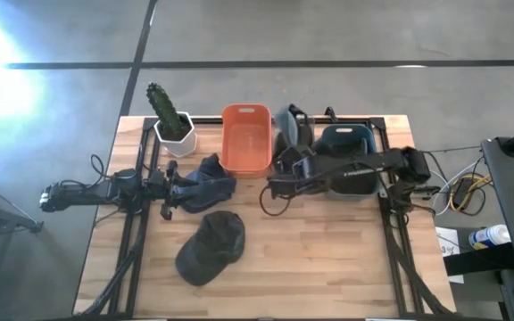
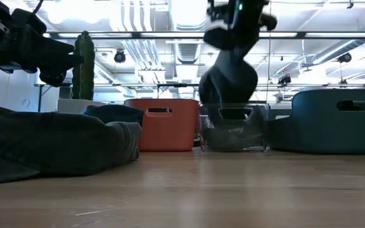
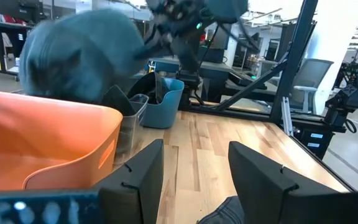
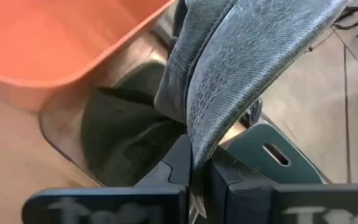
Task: Pick & Place hat
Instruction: Put the gray cap into the transparent bin
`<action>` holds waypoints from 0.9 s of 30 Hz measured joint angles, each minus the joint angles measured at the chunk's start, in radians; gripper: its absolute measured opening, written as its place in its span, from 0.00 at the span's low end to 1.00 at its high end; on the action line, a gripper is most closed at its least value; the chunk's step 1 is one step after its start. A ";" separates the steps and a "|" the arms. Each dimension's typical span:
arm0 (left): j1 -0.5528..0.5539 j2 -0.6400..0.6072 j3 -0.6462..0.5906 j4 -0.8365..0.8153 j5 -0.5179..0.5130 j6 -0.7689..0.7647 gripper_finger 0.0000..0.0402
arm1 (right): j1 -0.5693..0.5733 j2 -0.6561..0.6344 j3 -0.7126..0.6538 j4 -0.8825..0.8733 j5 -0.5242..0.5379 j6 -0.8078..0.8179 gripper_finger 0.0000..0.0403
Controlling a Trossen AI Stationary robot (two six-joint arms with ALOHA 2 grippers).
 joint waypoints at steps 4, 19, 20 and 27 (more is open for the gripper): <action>0.000 0.000 0.000 0.000 0.000 0.000 0.43 | -0.024 0.001 -0.074 0.117 -0.077 -0.107 0.03; 0.000 0.000 0.000 0.000 0.000 0.000 0.43 | -0.058 -0.011 -0.197 0.250 -0.145 -0.145 0.29; 0.000 0.000 0.000 0.000 0.000 0.000 0.43 | -0.057 -0.012 -0.194 0.250 -0.144 -0.164 0.32; 0.000 0.000 0.000 0.046 -0.001 -0.061 0.43 | -0.032 -0.018 -0.150 0.255 -0.143 -0.325 0.48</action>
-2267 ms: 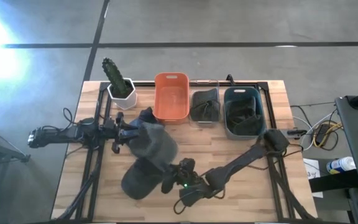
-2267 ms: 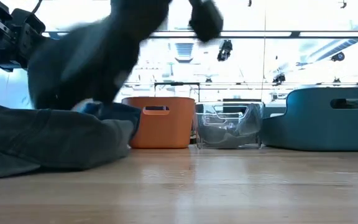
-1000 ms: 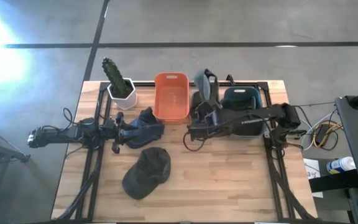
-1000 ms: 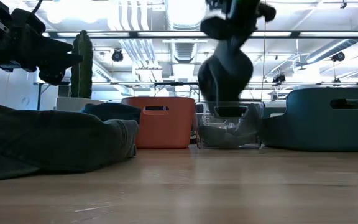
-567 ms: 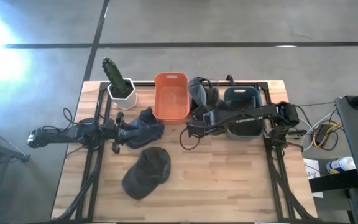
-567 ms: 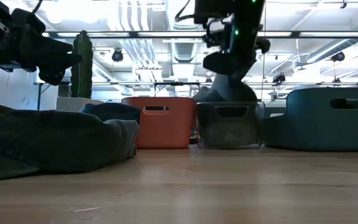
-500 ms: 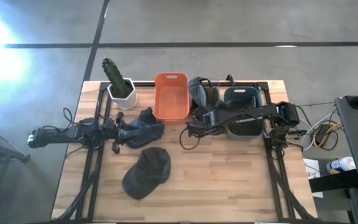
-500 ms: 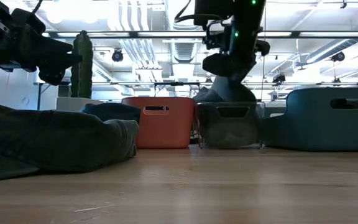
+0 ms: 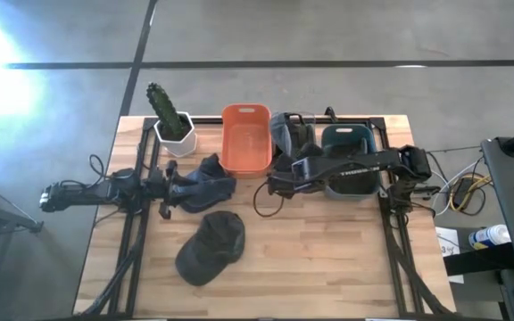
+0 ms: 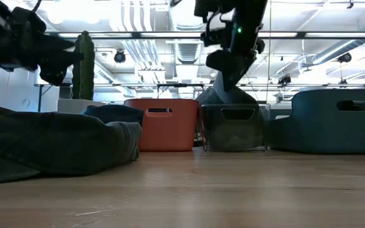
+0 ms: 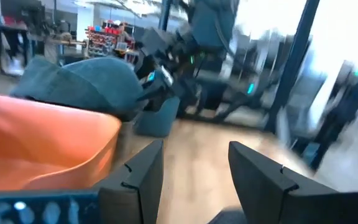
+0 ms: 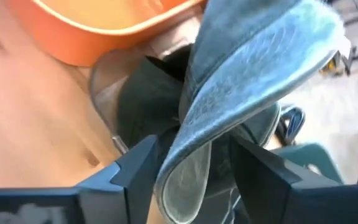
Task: Pick & Place hat
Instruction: Put the gray cap into the transparent bin, then put the black cap into the blue bin
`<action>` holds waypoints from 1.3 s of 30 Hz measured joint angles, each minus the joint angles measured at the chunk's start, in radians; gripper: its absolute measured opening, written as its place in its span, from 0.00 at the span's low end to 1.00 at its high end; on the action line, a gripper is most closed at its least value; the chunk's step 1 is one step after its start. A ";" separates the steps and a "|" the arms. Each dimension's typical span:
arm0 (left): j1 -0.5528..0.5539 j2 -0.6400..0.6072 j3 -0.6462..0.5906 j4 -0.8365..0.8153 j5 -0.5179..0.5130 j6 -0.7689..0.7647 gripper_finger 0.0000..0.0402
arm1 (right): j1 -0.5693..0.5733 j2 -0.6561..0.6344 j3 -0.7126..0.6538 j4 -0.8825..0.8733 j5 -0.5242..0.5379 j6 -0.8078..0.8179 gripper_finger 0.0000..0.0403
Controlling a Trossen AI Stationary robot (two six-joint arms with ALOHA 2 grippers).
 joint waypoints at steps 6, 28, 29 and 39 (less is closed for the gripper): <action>0.000 -0.001 0.000 0.072 0.000 -0.472 0.43 | 0.035 -0.066 0.025 0.001 -0.002 -0.040 0.50; -0.003 0.007 0.000 0.094 0.059 -1.083 0.43 | 0.197 -0.164 0.022 0.344 -0.344 0.150 0.50; -0.005 0.008 0.000 0.093 0.087 -1.101 0.43 | 0.198 -0.146 0.022 0.357 -0.368 0.160 0.50; -0.099 0.036 0.044 -0.072 0.217 -1.207 0.43 | 0.217 0.009 0.022 0.598 -0.478 0.317 0.50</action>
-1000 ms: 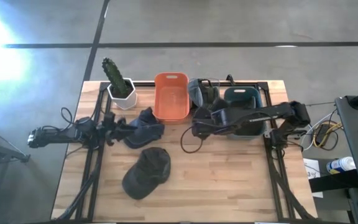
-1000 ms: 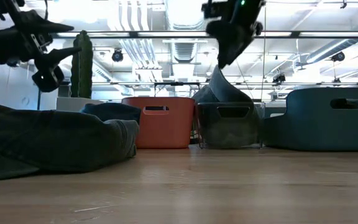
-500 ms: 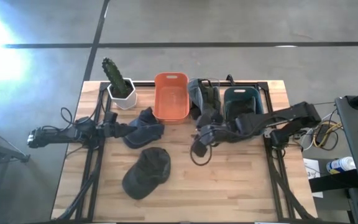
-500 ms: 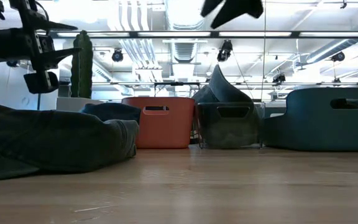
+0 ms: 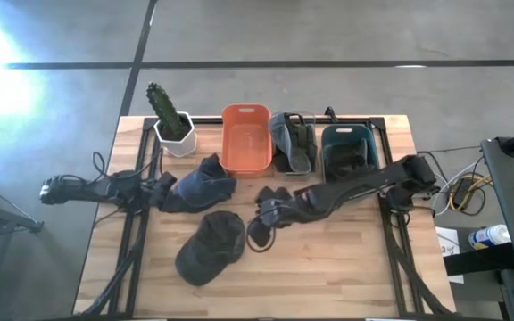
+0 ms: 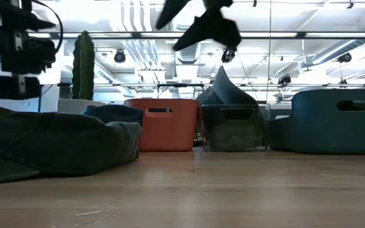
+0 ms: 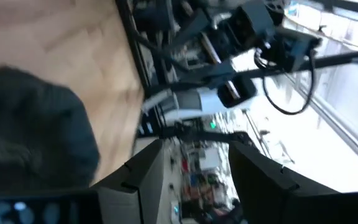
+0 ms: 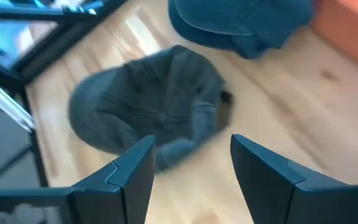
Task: Pick & Place hat
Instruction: Put the black cap into the blue bin
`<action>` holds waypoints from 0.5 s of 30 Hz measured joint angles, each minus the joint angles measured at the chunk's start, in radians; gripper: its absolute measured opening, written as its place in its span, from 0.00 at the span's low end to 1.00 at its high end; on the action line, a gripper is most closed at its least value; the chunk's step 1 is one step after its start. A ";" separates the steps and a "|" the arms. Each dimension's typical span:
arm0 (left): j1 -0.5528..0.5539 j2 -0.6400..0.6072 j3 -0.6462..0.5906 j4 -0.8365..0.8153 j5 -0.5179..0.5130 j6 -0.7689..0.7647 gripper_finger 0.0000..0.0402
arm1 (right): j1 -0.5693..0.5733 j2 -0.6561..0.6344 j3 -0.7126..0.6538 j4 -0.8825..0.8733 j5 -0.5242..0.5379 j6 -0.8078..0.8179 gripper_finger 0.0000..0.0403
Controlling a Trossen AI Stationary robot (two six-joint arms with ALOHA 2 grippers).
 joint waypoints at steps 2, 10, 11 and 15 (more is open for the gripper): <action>-0.033 0.012 0.012 0.000 0.001 -0.016 0.43 | 0.001 0.035 0.000 0.055 0.000 0.056 0.50; -0.179 0.073 0.049 -0.089 -0.044 -0.040 0.43 | 0.010 0.186 0.008 0.226 -0.003 0.218 0.50; -0.200 0.084 0.051 -0.114 -0.057 -0.049 0.43 | 0.011 0.203 0.014 0.228 -0.002 0.235 0.50; -0.281 0.126 0.053 -0.173 -0.114 -0.085 0.43 | 0.011 0.267 0.033 0.236 -0.003 0.324 0.50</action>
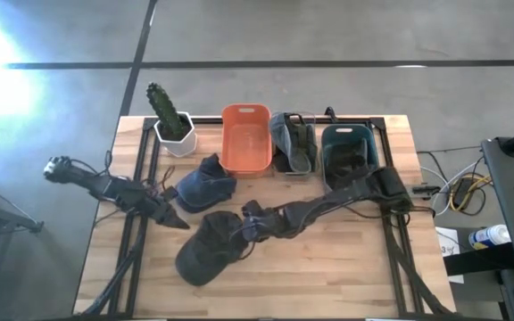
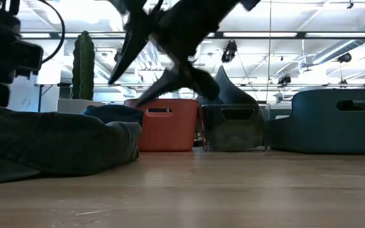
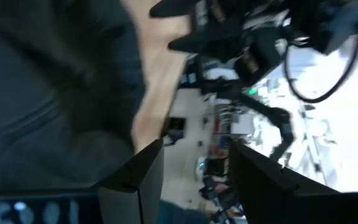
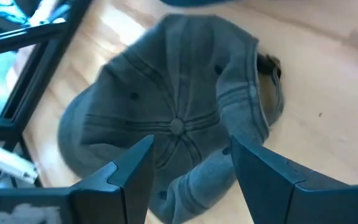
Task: Pick & Place hat
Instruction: Put the black cap into the blue bin
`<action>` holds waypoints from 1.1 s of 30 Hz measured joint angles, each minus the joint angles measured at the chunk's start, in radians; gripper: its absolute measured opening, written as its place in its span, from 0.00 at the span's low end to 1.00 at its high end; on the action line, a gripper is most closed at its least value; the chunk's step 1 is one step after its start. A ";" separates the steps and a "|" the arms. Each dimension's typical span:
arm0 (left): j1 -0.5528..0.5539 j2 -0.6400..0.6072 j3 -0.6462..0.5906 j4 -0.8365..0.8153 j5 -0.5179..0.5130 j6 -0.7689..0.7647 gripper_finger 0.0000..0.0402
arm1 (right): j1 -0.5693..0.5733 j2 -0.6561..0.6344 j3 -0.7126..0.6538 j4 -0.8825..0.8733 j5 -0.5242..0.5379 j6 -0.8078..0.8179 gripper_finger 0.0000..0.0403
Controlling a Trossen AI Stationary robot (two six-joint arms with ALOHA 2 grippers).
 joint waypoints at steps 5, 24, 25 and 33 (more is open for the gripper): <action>-0.101 0.051 0.001 -0.027 -0.043 -0.087 0.43 | -0.007 0.069 0.022 0.043 -0.025 0.052 0.50; -0.413 0.319 0.003 0.105 -0.403 -0.453 0.43 | -0.062 0.135 0.057 -0.185 -0.155 0.103 0.50; -0.413 0.339 0.004 0.107 -0.410 -0.469 0.43 | -0.059 0.134 0.057 -0.190 -0.173 0.103 0.50; -0.413 0.546 0.074 0.077 -0.389 -0.533 0.43 | -0.017 0.136 0.057 -0.322 -0.200 0.132 0.50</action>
